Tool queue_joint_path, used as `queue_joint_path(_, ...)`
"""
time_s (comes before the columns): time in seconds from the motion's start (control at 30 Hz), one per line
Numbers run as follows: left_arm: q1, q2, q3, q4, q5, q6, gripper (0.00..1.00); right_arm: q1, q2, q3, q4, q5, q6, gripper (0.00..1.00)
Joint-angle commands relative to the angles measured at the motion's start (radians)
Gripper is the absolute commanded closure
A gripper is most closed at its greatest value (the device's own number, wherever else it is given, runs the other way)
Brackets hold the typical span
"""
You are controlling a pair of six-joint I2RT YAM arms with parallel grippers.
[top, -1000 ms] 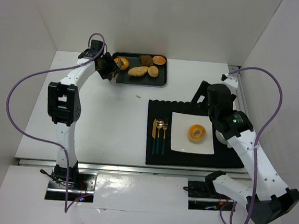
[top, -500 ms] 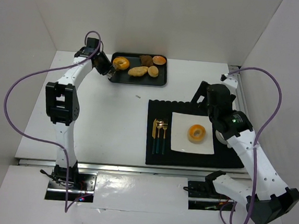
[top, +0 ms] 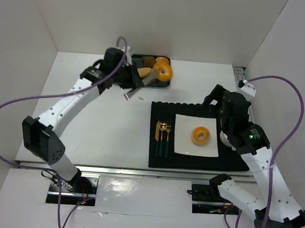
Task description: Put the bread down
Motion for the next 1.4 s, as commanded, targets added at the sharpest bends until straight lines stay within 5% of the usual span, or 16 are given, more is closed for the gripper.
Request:
queue_joint_path(0.0, -0.143, -0.080, -0.105, -0.012, 0.017, 0.053, 1.00, 0.001, -0.031, 0.050, -0.041, 0.056, 0.012, 0.01)
queue_joint_path(0.3, -0.389, -0.094, -0.228, 0.119, 0.034, -0.001, 1.00, 0.001, -0.054, 0.059, -0.051, 0.058, 0.021, 0.01)
queue_joint_path(0.67, -0.476, -0.009, -0.228, 0.111, -0.035, -0.030, 1.00, 0.001, -0.054, 0.059, -0.061, 0.058, 0.021, 0.01)
queue_joint_path(0.73, -0.490, -0.009, -0.217, 0.097, -0.083, -0.008, 0.94, 0.001, -0.054, 0.050, -0.051, 0.047, 0.021, 0.01)
queue_joint_path(0.93, -0.510, 0.000, -0.197, 0.085, -0.057, 0.013, 0.55, 0.001, -0.045, 0.041, -0.042, 0.047, 0.021, 0.01)
queue_joint_path(1.1, -0.510, 0.009, -0.147, 0.031, -0.035, 0.045, 0.48, 0.001, -0.045, 0.041, -0.042, 0.047, 0.021, 0.01)
queue_joint_path(1.27, -0.533, -0.024, -0.075, -0.032, -0.169, 0.067, 0.37, 0.001, -0.045, 0.041, -0.042, 0.047, 0.021, 0.01)
queue_joint_path(1.37, -0.512, -0.025, -0.047, -0.061, -0.178, 0.076, 0.38, 0.001, -0.045, 0.041, -0.042, 0.047, 0.021, 0.01)
